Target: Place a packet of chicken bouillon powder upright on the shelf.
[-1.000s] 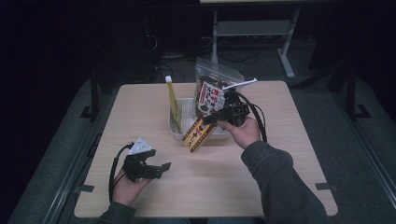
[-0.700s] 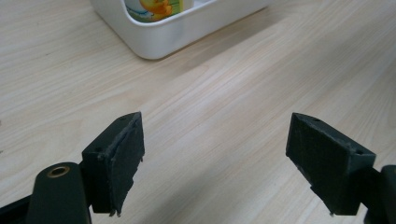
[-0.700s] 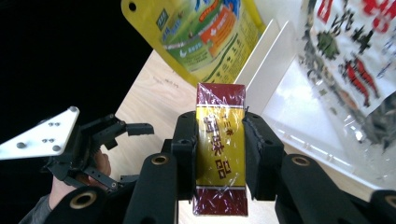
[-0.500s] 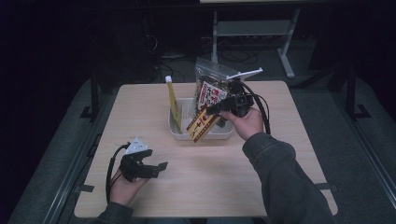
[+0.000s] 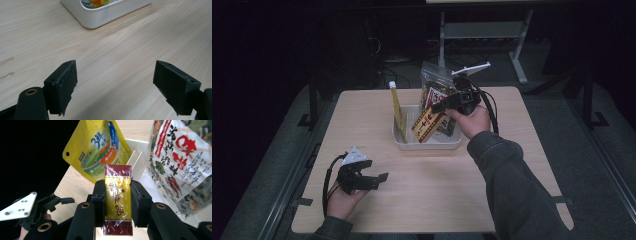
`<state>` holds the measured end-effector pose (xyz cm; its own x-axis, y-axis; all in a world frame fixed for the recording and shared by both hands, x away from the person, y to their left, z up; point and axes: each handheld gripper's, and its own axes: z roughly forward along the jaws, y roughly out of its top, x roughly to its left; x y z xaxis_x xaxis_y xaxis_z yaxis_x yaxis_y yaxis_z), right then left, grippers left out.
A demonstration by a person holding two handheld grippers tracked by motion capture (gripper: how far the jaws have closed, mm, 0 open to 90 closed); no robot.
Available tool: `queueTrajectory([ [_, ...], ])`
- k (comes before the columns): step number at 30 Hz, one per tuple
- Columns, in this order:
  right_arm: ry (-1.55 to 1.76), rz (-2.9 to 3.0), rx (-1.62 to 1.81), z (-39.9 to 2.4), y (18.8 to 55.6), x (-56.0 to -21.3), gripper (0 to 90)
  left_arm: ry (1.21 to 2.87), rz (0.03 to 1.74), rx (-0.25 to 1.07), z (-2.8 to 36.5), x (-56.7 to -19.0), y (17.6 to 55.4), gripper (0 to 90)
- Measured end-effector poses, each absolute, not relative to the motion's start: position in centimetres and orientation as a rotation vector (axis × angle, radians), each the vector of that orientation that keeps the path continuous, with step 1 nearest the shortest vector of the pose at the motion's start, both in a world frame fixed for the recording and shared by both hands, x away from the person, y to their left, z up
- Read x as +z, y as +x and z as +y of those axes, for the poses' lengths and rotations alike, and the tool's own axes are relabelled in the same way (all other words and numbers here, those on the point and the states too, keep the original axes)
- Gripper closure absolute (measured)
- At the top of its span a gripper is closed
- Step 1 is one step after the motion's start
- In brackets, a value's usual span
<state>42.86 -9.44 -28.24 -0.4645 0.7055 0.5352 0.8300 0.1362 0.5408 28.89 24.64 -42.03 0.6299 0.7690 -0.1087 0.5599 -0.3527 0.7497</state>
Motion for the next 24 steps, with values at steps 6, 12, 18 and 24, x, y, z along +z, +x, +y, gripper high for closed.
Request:
queueTrajectory([
  [6,-1.566,-2.236,-1.239,-9.5,43.4,-28.2,67.6,2.059,1.037,0.337,24.7,-42.0,28.9,19.0],
  [12,-1.591,-2.226,-1.243,-9.1,43.9,-28.1,67.6,2.060,1.036,0.337,24.7,-42.0,28.9,19.0],
  [18,-1.600,-2.219,-1.237,-8.1,44.4,-28.6,67.6,2.061,1.032,0.338,24.7,-41.9,28.8,19.0],
  [24,-1.620,-2.219,-1.235,-7.9,44.5,-28.7,67.6,2.068,1.028,0.329,24.5,-42.0,28.9,19.0],
])
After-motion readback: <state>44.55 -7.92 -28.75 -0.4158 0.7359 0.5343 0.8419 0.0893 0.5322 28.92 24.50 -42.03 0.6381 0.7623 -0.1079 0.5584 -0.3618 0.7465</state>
